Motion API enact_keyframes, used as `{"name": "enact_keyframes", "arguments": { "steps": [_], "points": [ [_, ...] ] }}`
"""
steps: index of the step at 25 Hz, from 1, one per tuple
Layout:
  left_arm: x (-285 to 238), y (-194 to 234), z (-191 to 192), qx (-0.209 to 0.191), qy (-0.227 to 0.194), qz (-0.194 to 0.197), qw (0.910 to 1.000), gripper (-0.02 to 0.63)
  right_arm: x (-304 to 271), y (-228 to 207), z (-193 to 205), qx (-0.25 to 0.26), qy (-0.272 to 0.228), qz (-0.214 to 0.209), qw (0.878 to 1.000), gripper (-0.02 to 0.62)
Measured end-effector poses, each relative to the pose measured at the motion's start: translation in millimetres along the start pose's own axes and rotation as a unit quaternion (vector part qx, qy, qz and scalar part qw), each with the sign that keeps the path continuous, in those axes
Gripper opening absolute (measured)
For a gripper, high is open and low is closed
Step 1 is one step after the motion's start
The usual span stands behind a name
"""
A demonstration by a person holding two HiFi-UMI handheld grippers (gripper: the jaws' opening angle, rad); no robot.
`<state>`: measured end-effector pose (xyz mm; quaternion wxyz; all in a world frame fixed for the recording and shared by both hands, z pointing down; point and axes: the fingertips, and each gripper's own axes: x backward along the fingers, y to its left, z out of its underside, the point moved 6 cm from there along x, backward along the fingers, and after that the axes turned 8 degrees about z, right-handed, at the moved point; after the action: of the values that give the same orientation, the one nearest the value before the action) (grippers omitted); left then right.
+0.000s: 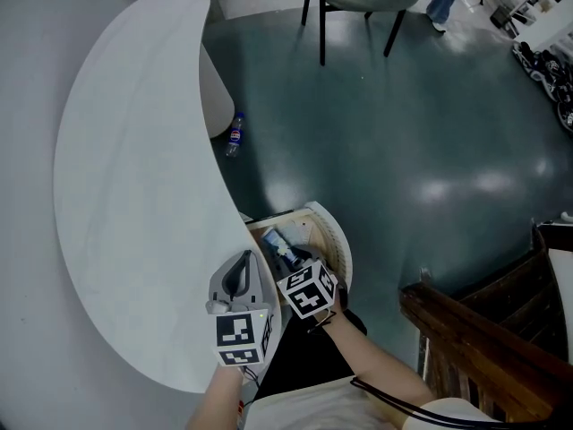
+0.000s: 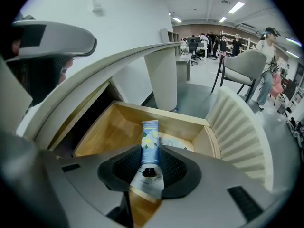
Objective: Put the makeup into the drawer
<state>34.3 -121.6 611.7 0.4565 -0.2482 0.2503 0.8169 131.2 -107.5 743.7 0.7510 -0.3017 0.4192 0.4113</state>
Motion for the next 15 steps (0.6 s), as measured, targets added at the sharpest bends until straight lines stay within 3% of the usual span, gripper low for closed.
{"name": "enact_keyframes", "arguments": {
  "steps": [15],
  "points": [
    [-1.5,-1.1,-1.9,-0.003,0.009,-0.003,1.0,0.017,-32.4,-3.0,13.1,0.0,0.06,-0.013,0.998,0.13]
  ]
}}
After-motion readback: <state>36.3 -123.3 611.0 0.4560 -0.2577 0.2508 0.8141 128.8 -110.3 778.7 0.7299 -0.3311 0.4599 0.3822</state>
